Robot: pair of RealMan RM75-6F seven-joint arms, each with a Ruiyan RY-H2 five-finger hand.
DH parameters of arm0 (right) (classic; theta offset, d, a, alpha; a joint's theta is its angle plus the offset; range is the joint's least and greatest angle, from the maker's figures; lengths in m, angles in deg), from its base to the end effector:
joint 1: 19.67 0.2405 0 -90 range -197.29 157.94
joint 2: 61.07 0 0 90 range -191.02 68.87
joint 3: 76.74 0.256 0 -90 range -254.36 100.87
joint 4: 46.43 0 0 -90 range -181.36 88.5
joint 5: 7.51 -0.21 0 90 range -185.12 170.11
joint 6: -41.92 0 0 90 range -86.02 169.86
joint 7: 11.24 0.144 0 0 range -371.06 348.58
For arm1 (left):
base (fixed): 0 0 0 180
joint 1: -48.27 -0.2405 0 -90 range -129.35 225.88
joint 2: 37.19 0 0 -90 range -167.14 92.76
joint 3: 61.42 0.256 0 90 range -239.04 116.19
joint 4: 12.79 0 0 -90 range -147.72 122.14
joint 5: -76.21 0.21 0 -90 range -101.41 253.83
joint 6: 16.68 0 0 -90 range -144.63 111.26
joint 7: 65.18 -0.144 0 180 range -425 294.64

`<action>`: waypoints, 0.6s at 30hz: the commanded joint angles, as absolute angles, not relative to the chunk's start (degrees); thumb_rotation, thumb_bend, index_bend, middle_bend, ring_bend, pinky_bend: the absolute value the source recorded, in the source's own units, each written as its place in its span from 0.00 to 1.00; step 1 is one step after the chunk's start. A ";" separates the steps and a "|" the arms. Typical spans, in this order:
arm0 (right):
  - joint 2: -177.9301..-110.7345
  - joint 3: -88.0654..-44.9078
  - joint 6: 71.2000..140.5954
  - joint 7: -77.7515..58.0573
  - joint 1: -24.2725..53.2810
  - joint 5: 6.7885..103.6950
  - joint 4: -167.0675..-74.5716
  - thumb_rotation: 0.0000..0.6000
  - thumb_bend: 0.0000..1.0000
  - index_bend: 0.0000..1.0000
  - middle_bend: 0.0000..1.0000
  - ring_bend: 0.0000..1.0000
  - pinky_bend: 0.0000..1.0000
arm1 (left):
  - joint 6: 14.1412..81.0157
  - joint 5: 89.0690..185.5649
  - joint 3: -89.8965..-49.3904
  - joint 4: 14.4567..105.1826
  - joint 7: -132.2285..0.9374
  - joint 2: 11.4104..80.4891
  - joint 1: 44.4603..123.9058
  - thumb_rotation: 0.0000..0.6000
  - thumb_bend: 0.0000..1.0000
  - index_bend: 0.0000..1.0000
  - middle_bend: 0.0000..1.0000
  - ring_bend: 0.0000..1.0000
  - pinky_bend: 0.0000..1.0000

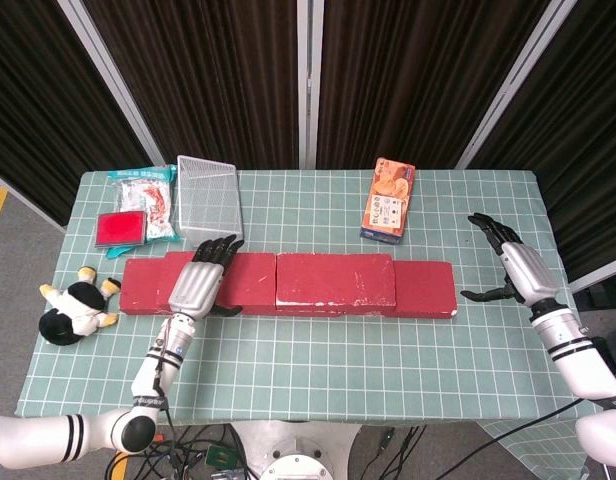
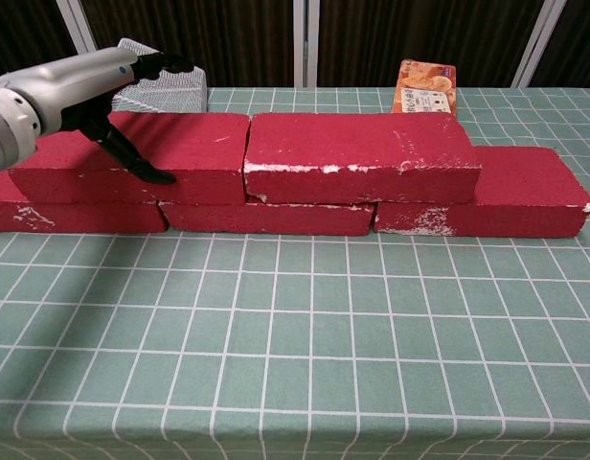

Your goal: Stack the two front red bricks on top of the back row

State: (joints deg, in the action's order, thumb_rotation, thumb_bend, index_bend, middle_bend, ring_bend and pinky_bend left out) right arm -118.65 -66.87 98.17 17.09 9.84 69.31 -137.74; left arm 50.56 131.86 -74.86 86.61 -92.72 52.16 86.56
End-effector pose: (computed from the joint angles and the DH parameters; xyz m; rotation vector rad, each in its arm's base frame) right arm -0.2464 -0.3286 0.1641 1.5032 -1.3124 1.1463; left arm -0.1214 0.3130 0.0024 -1.6509 -1.1033 -1.0427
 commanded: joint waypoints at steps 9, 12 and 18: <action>-118.83 -66.70 97.90 17.61 9.67 69.49 -137.22 1.00 0.00 0.00 0.00 0.00 0.00 | 50.50 131.73 -74.41 86.38 -92.18 52.09 86.66 1.00 0.00 0.04 0.00 0.00 0.00; -118.75 -66.60 97.94 17.63 9.64 69.54 -137.31 1.00 0.00 0.00 0.00 0.00 0.00 | 50.98 132.37 -73.97 87.06 -92.05 51.52 86.30 1.00 0.00 0.04 0.00 0.00 0.00; -118.60 -66.47 97.88 17.29 9.61 69.53 -137.60 1.00 0.00 0.00 0.00 0.00 0.00 | 52.37 133.53 -72.57 89.31 -92.40 49.15 84.91 1.00 0.00 0.04 0.00 0.00 0.00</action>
